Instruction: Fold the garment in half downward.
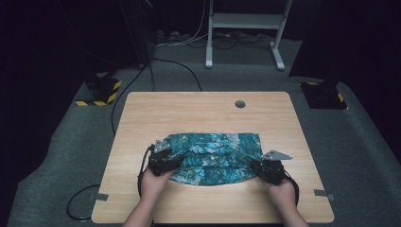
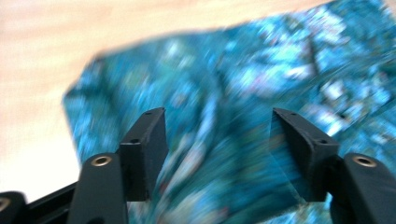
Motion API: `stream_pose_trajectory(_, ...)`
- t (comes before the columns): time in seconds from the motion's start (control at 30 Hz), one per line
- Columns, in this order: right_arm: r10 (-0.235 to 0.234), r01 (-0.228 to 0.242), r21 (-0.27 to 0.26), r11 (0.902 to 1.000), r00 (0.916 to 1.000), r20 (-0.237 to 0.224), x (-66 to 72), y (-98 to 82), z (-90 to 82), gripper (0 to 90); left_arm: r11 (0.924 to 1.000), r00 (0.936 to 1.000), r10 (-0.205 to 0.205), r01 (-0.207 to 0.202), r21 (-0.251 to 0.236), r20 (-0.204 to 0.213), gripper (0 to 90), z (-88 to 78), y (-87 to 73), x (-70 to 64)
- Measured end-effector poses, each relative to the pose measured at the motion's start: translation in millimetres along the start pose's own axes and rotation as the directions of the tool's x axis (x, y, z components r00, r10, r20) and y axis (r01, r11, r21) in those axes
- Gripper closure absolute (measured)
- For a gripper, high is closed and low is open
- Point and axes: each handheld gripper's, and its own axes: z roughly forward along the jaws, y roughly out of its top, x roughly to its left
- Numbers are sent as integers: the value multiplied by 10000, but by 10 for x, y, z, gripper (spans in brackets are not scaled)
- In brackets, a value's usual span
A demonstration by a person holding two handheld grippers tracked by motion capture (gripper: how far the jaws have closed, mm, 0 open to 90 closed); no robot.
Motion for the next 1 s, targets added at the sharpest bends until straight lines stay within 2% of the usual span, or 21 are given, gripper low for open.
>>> stream_pose_trajectory(0.03, 3, -7, -287, 9996, 9999, -145, 42, 140, -13, 673, 10000, 9999, 82, -82, -43, 74, 334, 22, 67, -50)
stream_pose_trajectory(0.07, 3, -7, -287, 9996, 9999, -145, 42, 140, -13, 673, 9998, 9996, 190, -189, -51, 195, 334, 52, 134, -96)
stream_pose_trajectory(0.1, -66, 59, -389, 9992, 9998, -198, 81, 254, 20, 644, 9994, 9991, 322, -325, 95, 268, 323, 139, 249, -183)
stream_pose_trajectory(0.17, -115, 104, -342, 9994, 9994, -318, 126, 371, 105, 635, 9986, 9991, 93, -114, 523, 409, 327, 286, 321, -219)
stream_pose_trajectory(0.2, -115, 104, -342, 9994, 9994, -318, 126, 371, 105, 635, 9986, 9991, 93, -114, 523, 409, 334, 286, 321, -219)
stream_pose_trajectory(0.23, -68, 61, -161, 9999, 9991, -426, 156, 470, 240, 632, 9914, 9989, -308, 258, 1281, 366, 336, 473, 342, -200)
stream_pose_trajectory(0.3, 154, -148, 147, 9998, 9988, -460, 163, 542, 398, 632, 9791, 9987, -496, 467, 1980, 96, 349, 627, 322, -162)
stream_pose_trajectory(0.4, 495, -473, 518, 9975, 9979, -428, 159, 589, 611, 632, 9699, 9980, -615, 638, 2349, -174, 355, 742, 277, -140)
stream_pose_trajectory(0.43, 495, -473, 518, 9975, 9979, -428, 159, 589, 611, 632, 9699, 9980, -615, 638, 2349, -174, 367, 742, 277, -140)
stream_pose_trajectory(0.47, 662, -630, 703, 9955, 9968, -439, 173, 598, 717, 632, 9694, 9979, -611, 648, 2366, -227, 375, 764, 252, -138)
stream_pose_trajectory(0.6, 861, -817, 1040, 9912, 9955, -393, 203, 580, 870, 631, 9701, 9989, -397, 450, 2387, -266, 395, 798, 186, -157)
stream_pose_trajectory(0.73, 815, -778, 1325, 9881, 9964, -223, 257, 542, 971, 625, 9755, 9990, -108, 200, 2190, -435, 445, 799, 142, -189)
stream_pose_trajectory(0.77, 776, -744, 1374, 9877, 9968, -179, 267, 537, 981, 649, 9780, 9976, 302, -166, 2080, -622, 488, 789, 117, -216)
stream_pose_trajectory(0.8, 776, -744, 1374, 9877, 9968, -179, 267, 537, 981, 649, 9780, 9976, 302, -166, 2080, -622, 547, 789, 117, -216)
stream_pose_trajectory(0.83, 566, -558, 1317, 9897, 9984, -19, 293, 522, 976, 799, 9816, 9975, 342, -219, 1897, -618, 602, 774, 92, -213)
stream_pose_trajectory(0.87, 444, -442, 1218, 9916, 9990, 9, 304, 517, 965, 857, 9833, 9984, 223, -126, 1815, -516, 682, 763, 86, -203)
stream_pose_trajectory(0.93, 175, -181, 1200, 9926, 9998, 59, 329, 529, 956, 869, 9845, 9990, 205, -131, 1746, -404, 788, 750, 86, -218)
stream_pose_trajectory(1.0, 119, -127, 1002, 9949, 9999, 88, 349, 544, 924, 870, 9860, 9987, 277, -203, 1653, -425, 816, 736, 96, -235)
